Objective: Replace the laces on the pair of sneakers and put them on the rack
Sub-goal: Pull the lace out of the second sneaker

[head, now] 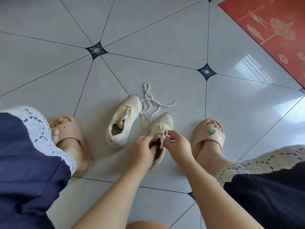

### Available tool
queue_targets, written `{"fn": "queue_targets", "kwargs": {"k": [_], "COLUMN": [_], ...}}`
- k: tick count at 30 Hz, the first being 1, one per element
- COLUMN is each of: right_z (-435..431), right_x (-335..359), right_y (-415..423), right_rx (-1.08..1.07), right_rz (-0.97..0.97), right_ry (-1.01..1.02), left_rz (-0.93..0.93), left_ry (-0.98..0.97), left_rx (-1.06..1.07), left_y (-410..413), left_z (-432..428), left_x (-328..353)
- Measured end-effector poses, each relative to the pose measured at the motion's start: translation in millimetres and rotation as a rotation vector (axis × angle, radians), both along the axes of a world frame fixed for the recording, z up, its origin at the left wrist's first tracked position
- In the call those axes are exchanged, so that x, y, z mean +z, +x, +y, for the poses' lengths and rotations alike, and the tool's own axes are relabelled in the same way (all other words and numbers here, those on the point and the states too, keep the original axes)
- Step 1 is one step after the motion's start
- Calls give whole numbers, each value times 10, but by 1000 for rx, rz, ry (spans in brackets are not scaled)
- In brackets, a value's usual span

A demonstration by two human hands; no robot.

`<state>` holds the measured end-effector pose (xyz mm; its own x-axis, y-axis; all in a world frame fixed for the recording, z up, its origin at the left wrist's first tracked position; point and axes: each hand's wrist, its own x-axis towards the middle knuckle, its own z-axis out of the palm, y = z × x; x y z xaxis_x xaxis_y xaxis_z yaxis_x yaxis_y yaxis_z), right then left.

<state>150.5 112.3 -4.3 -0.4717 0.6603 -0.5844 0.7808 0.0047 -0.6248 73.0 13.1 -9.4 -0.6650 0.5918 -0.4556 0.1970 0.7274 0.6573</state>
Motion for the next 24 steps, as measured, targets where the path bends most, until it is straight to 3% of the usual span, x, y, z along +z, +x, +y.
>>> {"fn": "queue_targets", "kwargs": {"k": [3, 10, 16, 20, 24], "right_z": [-33, -167, -244, -258, -127], "right_x": [16, 144, 125, 132, 193], "right_y": [-19, -12, 7, 7, 29], "right_rx": [76, 168, 262, 254, 65], "right_rz": [-9, 14, -34, -31, 7], "right_ry": [7, 78, 158, 127, 122], "left_rz": [-34, -65, 28, 81, 94], "left_ry": [109, 211, 224, 206, 208], "left_rx": [142, 198, 74, 96, 111], "left_y": [39, 52, 20, -20, -38], "left_z": [-68, -95, -121, -132, -129], "left_x": [56, 106, 116, 104, 106]}}
